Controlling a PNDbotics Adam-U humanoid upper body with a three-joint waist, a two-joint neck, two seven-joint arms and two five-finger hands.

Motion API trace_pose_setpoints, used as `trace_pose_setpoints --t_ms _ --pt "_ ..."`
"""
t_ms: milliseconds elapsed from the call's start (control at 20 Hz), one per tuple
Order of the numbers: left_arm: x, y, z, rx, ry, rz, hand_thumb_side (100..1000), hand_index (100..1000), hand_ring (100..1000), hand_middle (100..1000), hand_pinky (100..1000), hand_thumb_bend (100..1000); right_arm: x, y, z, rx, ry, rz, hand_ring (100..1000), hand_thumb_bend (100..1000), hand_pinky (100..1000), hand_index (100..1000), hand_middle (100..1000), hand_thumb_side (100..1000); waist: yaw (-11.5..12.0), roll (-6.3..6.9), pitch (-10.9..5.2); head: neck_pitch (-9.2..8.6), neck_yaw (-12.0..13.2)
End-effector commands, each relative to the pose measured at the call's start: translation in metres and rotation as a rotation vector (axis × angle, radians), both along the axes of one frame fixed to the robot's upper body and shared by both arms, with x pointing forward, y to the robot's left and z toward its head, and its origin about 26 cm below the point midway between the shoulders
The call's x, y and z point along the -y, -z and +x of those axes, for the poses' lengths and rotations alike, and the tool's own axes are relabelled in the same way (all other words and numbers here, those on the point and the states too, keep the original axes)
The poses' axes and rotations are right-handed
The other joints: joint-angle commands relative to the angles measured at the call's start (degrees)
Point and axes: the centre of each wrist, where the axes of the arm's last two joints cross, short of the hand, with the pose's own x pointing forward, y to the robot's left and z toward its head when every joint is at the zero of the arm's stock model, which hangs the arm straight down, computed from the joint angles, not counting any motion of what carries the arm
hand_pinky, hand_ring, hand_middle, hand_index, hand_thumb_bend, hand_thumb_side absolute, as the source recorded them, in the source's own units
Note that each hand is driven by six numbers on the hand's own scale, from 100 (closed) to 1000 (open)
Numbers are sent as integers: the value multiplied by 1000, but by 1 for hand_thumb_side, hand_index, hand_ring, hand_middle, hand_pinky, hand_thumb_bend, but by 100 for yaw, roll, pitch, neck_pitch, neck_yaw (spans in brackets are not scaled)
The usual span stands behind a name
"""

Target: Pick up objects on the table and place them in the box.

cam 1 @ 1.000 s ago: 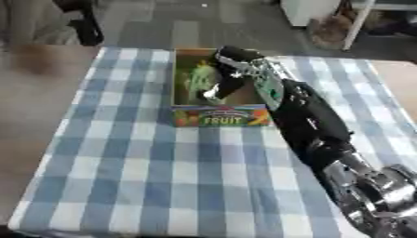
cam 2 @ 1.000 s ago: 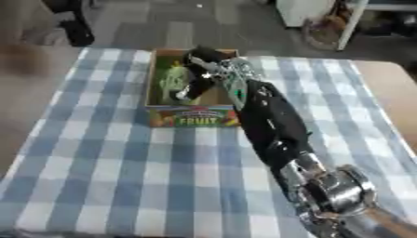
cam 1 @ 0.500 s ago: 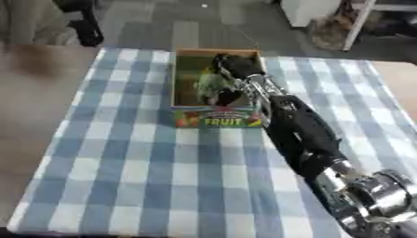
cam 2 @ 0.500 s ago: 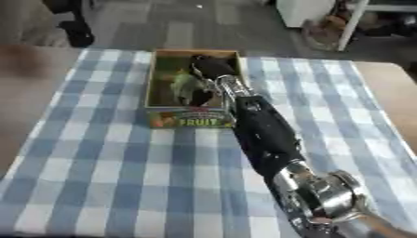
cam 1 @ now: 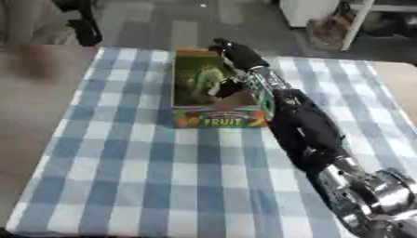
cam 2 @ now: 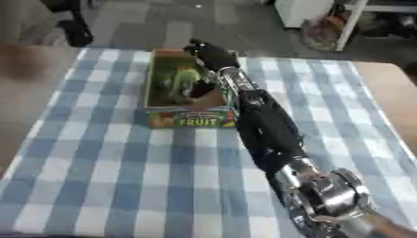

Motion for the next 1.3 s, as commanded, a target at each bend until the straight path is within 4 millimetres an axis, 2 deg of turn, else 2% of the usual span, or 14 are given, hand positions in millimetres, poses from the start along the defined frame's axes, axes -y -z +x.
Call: trace_pose_setpoints --t_ms 50,250,300,550,700,800,1000,1300 --pt "1 -7 -2 27 1 4 607 718 542 589 637 100 13 -26 3 98 20 63 939 567 874 950 978 378 -11 24 -74 -56 23" --pt "0 -7 -2 25 -2 5 608 718 542 589 637 100 23 -40 1 150 9 145 919 505 846 925 947 325 -25 6 -70 -44 50" --pt "0 -7 -2 24 -3 5 608 718 542 589 637 100 25 -44 0 163 0 169 896 465 822 907 904 270 -31 2 -69 -45 57" --pt "0 -7 -2 25 -7 4 608 718 542 589 637 100 36 -66 -13 250 -63 347 797 434 731 864 798 183 -64 6 -54 -54 83" --pt "-1 -7 -3 25 -11 5 609 718 541 589 636 100 47 -72 -23 273 -80 544 678 433 614 789 683 132 -93 11 -26 -35 106" --pt "-1 -6 -3 23 -14 5 610 718 541 589 637 100 55 -70 -30 236 -100 751 631 442 577 756 637 108 -111 13 -8 -38 133" --pt "-1 -6 -3 27 -19 6 609 718 541 589 636 100 75 -69 -45 172 -170 1052 603 440 548 728 607 100 -135 29 16 -39 151" --pt "-2 -7 -3 29 -24 4 609 718 541 589 636 100 95 -71 -63 150 -238 1211 598 434 547 728 599 100 -175 31 43 -47 176"
